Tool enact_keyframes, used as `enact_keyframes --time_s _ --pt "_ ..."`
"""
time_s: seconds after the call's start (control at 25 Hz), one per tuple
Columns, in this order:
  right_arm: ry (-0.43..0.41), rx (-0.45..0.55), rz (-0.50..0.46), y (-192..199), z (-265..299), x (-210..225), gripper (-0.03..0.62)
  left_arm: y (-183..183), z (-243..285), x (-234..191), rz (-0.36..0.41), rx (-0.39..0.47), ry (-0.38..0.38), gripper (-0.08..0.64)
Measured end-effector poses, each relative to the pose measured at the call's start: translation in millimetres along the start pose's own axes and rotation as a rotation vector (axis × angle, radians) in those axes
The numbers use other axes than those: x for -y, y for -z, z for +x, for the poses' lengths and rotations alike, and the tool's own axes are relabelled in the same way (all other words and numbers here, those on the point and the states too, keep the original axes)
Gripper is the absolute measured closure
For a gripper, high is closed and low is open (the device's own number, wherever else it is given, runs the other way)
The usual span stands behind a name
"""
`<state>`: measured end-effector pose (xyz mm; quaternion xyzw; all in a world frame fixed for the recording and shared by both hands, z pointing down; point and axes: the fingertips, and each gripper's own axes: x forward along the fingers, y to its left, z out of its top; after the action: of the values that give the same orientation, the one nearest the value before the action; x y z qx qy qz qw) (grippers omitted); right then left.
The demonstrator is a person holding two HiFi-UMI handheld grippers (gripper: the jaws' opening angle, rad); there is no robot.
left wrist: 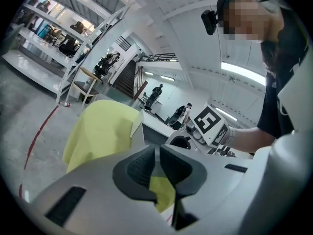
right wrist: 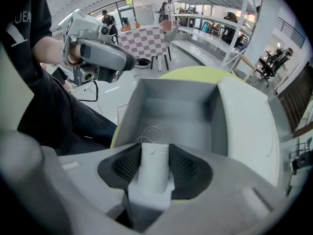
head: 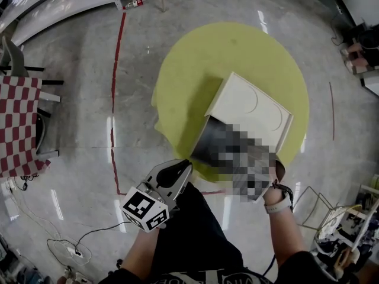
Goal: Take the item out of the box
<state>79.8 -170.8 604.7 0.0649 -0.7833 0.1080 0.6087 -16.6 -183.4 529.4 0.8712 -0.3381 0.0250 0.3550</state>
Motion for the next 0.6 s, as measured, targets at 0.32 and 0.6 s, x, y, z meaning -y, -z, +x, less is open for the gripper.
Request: enact_keyframes --time_s 0.32,0.6 --pt "0.087 0.097 0.039 -2.9 -12.2 9.7 0.430 3.4 -0.7 2.0 0.005 0.008 0.006 0.527" --pt "0.165 0.206 0.120 -7.2 -35.9 11.5 0.430 -5.4 -0.8 1.3 0.041 0.011 0.012 0.526"
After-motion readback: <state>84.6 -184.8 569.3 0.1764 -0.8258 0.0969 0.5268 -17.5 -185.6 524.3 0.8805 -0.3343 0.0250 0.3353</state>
